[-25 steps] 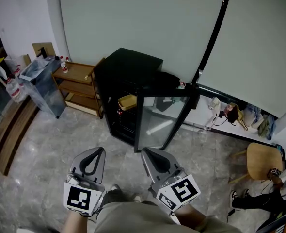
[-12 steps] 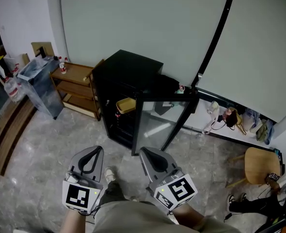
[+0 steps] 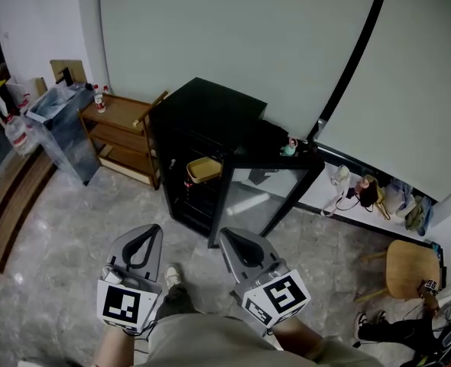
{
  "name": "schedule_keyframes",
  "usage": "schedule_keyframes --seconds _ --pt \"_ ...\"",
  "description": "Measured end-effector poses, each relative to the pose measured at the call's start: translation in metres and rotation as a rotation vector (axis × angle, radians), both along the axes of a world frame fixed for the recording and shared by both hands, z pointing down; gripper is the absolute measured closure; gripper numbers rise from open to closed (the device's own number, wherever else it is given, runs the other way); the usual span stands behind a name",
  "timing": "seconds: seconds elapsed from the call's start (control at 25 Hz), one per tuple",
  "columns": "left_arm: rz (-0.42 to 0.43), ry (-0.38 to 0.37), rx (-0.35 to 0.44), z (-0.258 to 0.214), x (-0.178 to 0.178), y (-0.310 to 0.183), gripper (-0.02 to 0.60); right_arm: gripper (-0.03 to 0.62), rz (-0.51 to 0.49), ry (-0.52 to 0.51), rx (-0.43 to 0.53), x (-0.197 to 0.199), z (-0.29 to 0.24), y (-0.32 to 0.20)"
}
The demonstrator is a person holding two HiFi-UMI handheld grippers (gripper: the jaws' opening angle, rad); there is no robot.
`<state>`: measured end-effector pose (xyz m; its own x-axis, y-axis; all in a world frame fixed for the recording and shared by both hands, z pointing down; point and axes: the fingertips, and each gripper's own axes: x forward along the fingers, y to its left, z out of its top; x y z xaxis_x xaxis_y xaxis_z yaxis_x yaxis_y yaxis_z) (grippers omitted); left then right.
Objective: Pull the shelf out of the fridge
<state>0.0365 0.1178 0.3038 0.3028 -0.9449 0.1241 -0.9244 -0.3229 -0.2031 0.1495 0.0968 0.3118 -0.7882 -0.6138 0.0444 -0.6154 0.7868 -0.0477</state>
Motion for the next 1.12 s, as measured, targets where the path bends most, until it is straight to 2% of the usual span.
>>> schedule_keyframes --seconds 0.52,0.76,1.12 --pt "0.042 0.016 -0.039 0.014 -0.059 -0.098 0.575 0.599 0.040 0.007 -0.014 -0.060 0.002 -0.093" --pt "0.107 -0.021 -0.037 0.011 -0.088 -0.152 0.575 0.597 0.093 0.023 0.010 -0.091 -0.004 -0.142" --pt "0.167 -0.003 -0.054 0.007 -0.139 -0.228 0.575 0.597 0.168 0.036 0.035 -0.142 -0.018 -0.211"
